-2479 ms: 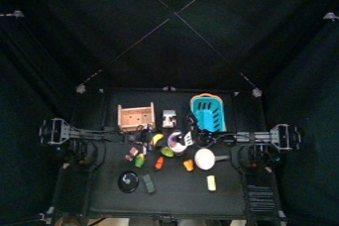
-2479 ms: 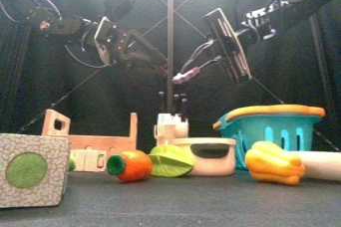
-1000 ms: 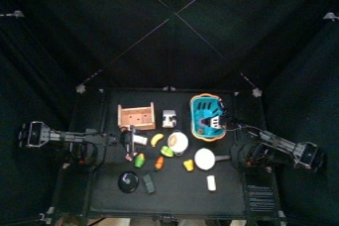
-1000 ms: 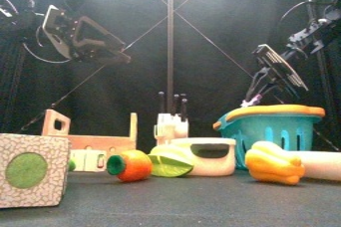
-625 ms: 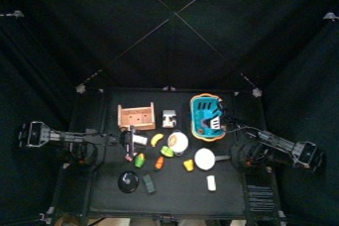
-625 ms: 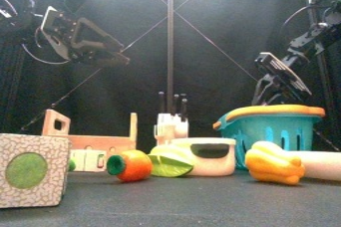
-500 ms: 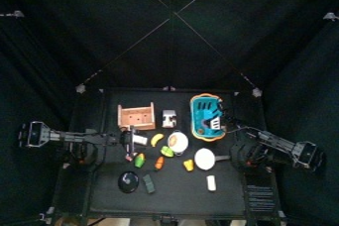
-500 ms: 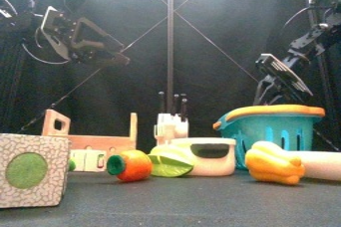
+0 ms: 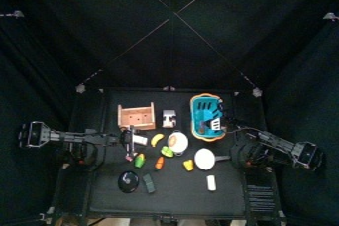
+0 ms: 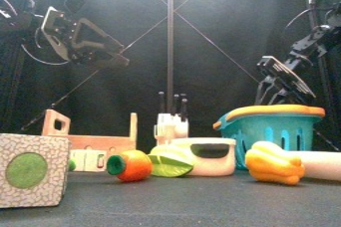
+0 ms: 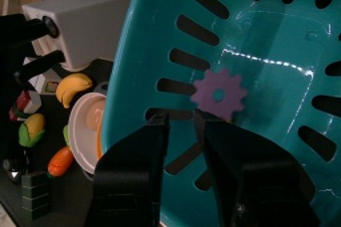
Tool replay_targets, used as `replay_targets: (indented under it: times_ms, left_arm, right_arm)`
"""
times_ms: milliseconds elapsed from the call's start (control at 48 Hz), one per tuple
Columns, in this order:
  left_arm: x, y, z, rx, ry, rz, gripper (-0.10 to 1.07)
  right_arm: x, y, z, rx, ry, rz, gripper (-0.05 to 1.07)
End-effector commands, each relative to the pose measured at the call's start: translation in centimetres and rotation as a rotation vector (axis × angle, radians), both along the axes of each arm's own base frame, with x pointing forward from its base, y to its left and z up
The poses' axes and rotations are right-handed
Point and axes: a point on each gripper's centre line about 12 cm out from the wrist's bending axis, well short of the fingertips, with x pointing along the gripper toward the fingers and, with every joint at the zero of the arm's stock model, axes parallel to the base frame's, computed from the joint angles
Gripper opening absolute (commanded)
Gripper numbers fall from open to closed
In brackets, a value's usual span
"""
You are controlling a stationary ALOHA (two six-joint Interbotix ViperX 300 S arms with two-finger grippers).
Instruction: Place purple gear in basket
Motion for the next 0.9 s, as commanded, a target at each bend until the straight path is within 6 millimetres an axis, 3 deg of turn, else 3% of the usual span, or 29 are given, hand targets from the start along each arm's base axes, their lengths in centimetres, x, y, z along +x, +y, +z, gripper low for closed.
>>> replay_targets:
  times_ms: [0,875]
  left_arm:
    - [0.17,0.08,0.48,0.0,-0.02,0.003,0.95]
    - [0.06,0.08,0.27,-0.01,-0.015,0.007,0.95]
  right_arm:
    - [0.09,-0.24,0.53,-0.014,-0.014,-0.005,0.69]
    - [0.11,-0.05,0.39,-0.016,-0.012,0.003,0.68]
